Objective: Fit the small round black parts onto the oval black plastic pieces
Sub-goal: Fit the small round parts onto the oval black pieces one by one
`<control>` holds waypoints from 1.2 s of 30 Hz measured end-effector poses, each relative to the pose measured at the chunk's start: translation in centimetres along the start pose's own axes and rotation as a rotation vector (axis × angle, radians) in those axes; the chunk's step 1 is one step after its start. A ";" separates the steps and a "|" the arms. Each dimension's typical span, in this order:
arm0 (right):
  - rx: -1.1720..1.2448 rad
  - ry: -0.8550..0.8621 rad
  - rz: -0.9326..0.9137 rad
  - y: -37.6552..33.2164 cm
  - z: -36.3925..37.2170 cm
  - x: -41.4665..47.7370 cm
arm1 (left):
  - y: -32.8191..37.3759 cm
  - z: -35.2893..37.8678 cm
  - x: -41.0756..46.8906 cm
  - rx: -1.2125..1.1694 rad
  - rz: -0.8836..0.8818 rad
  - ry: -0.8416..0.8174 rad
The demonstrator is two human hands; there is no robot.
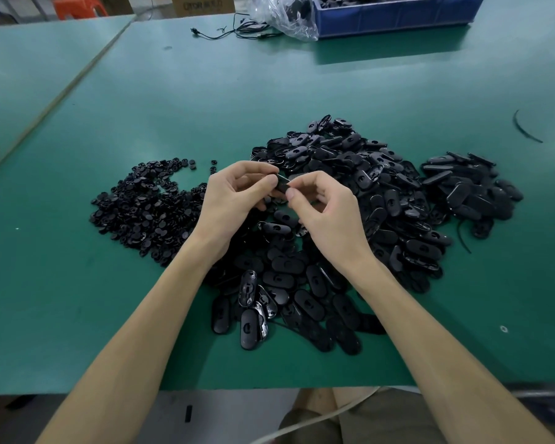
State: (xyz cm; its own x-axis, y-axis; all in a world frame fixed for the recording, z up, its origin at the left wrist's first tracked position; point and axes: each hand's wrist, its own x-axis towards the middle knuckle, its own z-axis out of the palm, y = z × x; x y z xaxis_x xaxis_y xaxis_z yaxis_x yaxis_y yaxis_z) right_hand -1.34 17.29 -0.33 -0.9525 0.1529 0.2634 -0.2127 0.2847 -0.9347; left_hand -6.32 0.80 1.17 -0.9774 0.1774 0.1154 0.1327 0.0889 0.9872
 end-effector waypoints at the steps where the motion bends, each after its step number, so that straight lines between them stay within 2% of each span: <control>1: -0.008 0.022 0.008 0.1 0.0 0.0 | 0.0 0.0 0.0 -0.010 0.004 0.008; 5: -0.003 0.050 0.072 0.3 0.0 0.1 | -0.1 0.0 -0.1 -0.029 0.036 0.015; 16: -0.026 0.077 0.070 0.0 0.1 0.2 | 0.0 0.4 -0.1 0.018 0.115 -0.008; 36: 0.000 0.070 0.069 0.0 -0.3 0.2 | 0.4 0.6 -0.3 0.010 0.085 -0.078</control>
State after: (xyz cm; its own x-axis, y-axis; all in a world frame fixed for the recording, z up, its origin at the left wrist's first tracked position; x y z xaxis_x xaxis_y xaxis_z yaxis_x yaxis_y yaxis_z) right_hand -1.44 17.54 -0.18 -0.9472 0.2379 0.2148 -0.1474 0.2715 -0.9511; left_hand -5.93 1.42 1.42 -0.9466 0.2606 0.1896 0.2170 0.0802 0.9729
